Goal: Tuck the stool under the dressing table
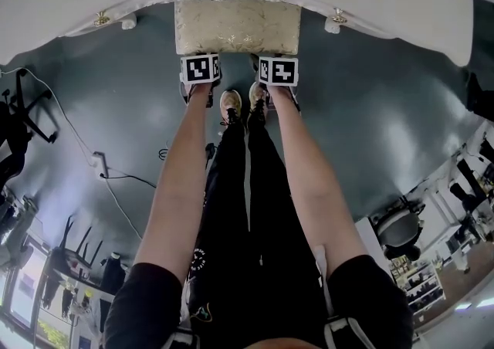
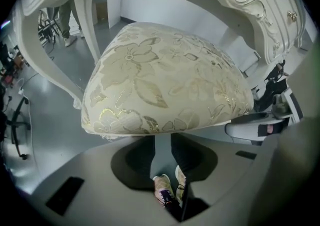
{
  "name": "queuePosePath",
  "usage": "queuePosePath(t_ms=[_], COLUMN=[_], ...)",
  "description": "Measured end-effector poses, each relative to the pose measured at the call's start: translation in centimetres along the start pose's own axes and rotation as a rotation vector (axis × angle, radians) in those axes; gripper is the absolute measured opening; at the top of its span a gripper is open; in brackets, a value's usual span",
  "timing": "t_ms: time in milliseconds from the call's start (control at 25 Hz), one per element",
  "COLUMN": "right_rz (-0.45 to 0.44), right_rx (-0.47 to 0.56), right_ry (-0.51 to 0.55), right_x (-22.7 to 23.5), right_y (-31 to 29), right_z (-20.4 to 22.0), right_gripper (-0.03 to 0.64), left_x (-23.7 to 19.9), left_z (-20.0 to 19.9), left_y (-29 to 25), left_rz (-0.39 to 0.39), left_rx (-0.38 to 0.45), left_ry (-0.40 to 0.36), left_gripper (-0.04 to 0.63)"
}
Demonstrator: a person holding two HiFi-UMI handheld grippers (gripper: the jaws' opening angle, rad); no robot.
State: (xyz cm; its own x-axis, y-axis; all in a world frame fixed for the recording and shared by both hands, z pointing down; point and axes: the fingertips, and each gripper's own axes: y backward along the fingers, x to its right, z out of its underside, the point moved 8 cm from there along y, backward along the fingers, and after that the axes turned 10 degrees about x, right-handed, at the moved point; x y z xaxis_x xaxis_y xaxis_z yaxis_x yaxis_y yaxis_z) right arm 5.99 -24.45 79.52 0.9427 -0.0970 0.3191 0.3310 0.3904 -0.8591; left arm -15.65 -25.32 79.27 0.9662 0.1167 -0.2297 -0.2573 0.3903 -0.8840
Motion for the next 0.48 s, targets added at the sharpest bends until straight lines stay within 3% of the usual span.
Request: queuePosePath(t_ms=[480], right_rz=[0.022], right_rx=[0.004], right_ry=[0.01], right_x=[0.1], right_y=[-1.5], right_z=[-2.3], right_gripper=[0.344], left_x=[0.2], left_z=[-1.7], left_y=[-1.8], left_rz=[0.015], left_rx=[-0.032], left_ry=[0.03], left_gripper=[0.122])
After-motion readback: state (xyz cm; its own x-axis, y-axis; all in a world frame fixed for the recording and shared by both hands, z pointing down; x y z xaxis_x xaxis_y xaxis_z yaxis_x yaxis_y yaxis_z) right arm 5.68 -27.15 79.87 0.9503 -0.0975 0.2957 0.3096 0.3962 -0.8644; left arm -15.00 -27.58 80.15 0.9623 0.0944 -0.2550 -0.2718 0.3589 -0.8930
